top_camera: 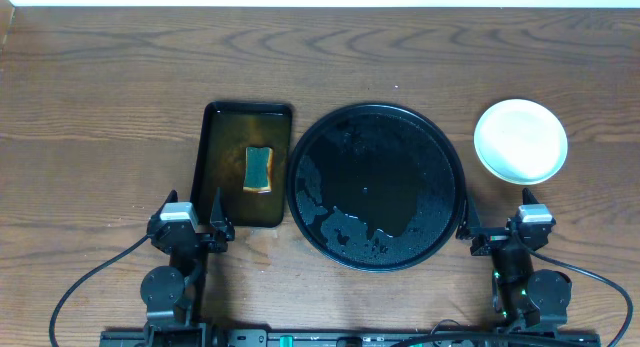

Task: Clean dirty plates on tray and stack at the side

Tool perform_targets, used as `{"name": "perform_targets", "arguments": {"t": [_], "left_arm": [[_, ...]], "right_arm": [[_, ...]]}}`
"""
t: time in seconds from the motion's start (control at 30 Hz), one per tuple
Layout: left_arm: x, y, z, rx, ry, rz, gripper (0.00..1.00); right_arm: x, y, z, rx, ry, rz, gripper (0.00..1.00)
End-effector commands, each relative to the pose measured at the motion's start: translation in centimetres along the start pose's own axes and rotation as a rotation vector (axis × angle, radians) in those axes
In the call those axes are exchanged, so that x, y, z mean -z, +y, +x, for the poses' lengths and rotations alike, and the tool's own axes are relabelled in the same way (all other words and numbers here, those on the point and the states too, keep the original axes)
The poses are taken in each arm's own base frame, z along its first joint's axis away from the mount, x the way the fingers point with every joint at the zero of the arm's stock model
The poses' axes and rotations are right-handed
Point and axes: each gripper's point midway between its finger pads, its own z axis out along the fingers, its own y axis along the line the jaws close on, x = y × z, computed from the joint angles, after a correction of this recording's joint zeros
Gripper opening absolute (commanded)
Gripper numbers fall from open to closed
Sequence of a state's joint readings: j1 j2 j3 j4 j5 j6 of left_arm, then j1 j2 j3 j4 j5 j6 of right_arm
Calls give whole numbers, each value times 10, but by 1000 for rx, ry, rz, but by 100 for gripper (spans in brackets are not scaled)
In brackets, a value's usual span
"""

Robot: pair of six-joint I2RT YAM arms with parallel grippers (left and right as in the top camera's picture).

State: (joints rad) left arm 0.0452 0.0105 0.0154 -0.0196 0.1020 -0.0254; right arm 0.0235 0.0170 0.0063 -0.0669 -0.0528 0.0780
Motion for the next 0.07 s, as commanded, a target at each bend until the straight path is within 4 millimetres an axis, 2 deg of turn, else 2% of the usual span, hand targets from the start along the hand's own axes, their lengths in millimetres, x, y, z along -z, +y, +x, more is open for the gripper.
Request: {"name": "perform_targets", "arguments": {"t": [0.0,0.03], "left_arm": [[0,0,14,-3,46,5,78],[0,0,14,-3,47,5,78]], "right_arm": [[0,0,1,12,2,-1,99],[0,0,1,12,2,-1,99]]}}
